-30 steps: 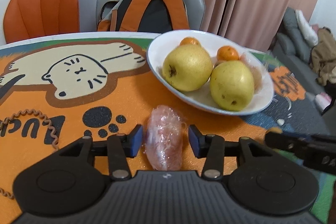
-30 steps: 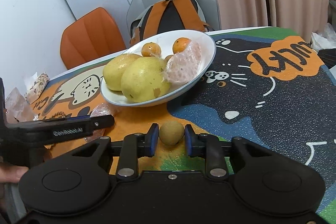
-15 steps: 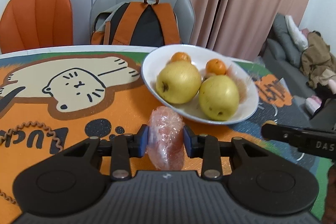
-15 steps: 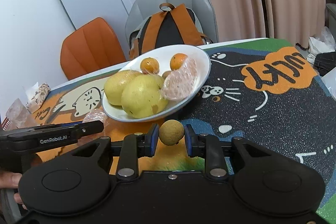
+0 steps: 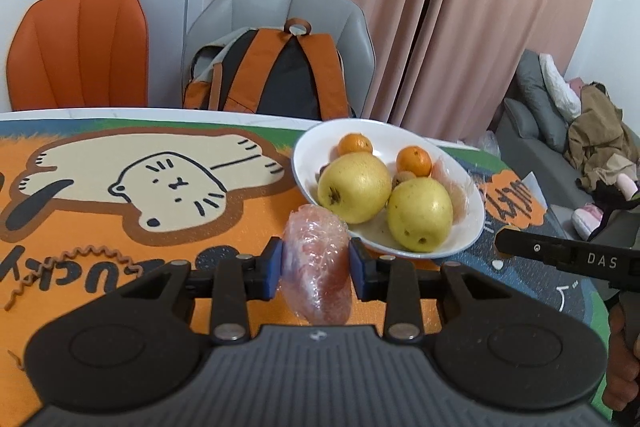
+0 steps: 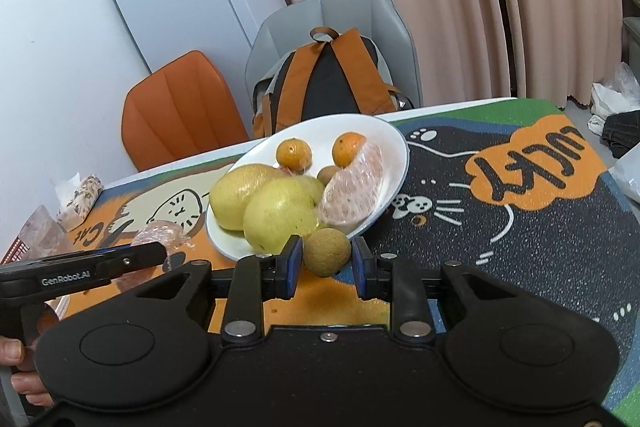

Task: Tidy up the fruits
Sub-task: 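Lower the pomelo segment and longan onto the white plate and open both grippers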

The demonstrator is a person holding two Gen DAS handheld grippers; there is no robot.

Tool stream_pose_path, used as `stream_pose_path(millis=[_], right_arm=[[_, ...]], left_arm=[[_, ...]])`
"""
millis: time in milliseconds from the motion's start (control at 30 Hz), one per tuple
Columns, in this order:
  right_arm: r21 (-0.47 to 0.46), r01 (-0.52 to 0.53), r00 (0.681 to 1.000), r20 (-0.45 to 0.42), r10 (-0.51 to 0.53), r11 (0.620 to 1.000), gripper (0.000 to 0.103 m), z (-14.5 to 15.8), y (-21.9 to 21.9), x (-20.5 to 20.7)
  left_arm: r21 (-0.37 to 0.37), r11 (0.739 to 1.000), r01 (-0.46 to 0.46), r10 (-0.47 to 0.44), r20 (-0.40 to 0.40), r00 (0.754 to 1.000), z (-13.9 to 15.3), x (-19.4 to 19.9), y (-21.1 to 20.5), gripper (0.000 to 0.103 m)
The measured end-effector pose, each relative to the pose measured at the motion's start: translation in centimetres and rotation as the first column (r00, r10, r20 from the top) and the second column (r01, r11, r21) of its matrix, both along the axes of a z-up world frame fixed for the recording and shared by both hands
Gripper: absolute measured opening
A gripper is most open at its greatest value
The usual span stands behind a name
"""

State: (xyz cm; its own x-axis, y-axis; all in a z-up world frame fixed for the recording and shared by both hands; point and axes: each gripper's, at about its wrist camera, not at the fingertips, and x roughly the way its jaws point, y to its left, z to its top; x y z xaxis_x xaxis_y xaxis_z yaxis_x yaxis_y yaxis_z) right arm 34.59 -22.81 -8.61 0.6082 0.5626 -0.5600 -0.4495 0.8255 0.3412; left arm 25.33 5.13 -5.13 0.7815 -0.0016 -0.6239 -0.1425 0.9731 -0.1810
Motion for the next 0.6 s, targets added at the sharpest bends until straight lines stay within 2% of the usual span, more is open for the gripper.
stream_pose_path(millis=[600], right_arm=[[-0.003,-0.014,0.999,0.04,0.014,1.0,0.025,1.6,1.2,2.0]], left_arm=[[-0.012,1.0,0.005,-0.004,0.071,0.997,2.6,2.0,0.7,0.033]])
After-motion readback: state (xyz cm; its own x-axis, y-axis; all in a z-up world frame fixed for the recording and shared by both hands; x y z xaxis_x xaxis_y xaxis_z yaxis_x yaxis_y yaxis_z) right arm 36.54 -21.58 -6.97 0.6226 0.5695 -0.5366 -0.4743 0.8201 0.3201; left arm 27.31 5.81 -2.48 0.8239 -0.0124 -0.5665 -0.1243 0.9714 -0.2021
